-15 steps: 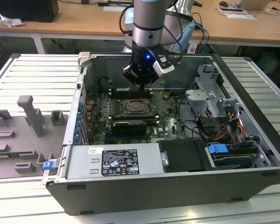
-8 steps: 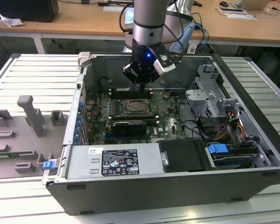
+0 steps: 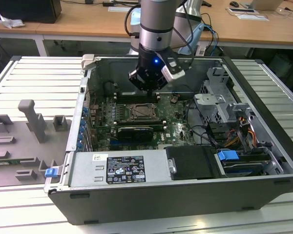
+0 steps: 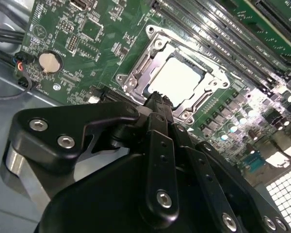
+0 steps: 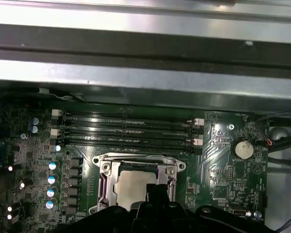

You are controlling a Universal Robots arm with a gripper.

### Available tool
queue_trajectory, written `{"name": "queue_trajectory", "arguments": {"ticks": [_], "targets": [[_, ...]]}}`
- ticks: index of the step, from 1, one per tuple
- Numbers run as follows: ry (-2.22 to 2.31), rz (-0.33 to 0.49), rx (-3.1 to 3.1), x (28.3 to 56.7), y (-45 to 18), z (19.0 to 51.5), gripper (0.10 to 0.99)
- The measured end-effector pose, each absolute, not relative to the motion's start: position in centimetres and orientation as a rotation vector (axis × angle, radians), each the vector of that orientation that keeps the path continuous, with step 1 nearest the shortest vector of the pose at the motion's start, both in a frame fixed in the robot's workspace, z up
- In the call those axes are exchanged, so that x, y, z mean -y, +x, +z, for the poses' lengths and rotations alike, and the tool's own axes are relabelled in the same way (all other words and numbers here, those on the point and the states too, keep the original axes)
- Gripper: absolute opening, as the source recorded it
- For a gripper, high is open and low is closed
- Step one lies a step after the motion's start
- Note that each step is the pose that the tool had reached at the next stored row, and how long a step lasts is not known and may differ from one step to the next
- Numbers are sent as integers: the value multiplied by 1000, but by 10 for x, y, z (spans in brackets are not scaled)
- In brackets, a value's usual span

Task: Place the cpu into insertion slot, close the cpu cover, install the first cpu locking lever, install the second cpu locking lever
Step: 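Install the second cpu locking lever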

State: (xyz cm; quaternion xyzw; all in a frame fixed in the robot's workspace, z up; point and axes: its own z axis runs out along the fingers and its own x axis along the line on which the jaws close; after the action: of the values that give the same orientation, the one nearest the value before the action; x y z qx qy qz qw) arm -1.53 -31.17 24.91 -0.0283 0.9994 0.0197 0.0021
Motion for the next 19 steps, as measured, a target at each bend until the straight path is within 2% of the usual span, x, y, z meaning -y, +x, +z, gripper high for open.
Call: {"name": "queue_trajectory", "arguments": {"ticks": [19], "targets": [[-89,62,-3135,334,-15,251,106]]}}
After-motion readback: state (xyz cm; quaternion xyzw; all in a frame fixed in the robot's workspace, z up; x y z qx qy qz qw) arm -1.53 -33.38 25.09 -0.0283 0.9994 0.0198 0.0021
